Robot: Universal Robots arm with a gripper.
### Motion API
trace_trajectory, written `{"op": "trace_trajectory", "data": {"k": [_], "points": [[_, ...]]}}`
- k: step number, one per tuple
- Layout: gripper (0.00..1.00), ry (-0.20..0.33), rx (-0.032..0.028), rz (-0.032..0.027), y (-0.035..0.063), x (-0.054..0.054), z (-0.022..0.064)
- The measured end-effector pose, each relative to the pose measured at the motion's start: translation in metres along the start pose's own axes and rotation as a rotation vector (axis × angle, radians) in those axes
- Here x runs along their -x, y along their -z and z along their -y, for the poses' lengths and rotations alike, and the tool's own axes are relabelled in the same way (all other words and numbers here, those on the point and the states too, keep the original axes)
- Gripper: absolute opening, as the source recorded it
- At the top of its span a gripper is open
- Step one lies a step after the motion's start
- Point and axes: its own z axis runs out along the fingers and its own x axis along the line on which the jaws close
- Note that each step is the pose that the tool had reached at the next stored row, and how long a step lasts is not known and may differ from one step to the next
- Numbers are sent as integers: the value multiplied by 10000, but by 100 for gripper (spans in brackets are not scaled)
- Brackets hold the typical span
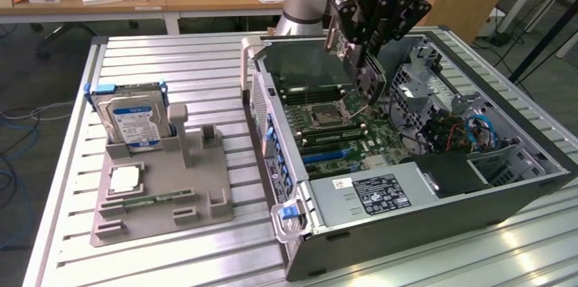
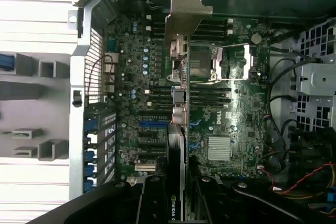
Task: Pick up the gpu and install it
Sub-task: 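Pick up the gpu and move the gpu toward the slot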
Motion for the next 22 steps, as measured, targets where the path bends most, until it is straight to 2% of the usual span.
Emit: {"op": "trace_trajectory", "data": {"k": [5, 12, 22], "points": [[26, 11, 0, 0, -1, 149, 0], [26, 20, -1, -1, -1, 235, -7], [26, 80, 0, -3, -3, 508, -8]]}}
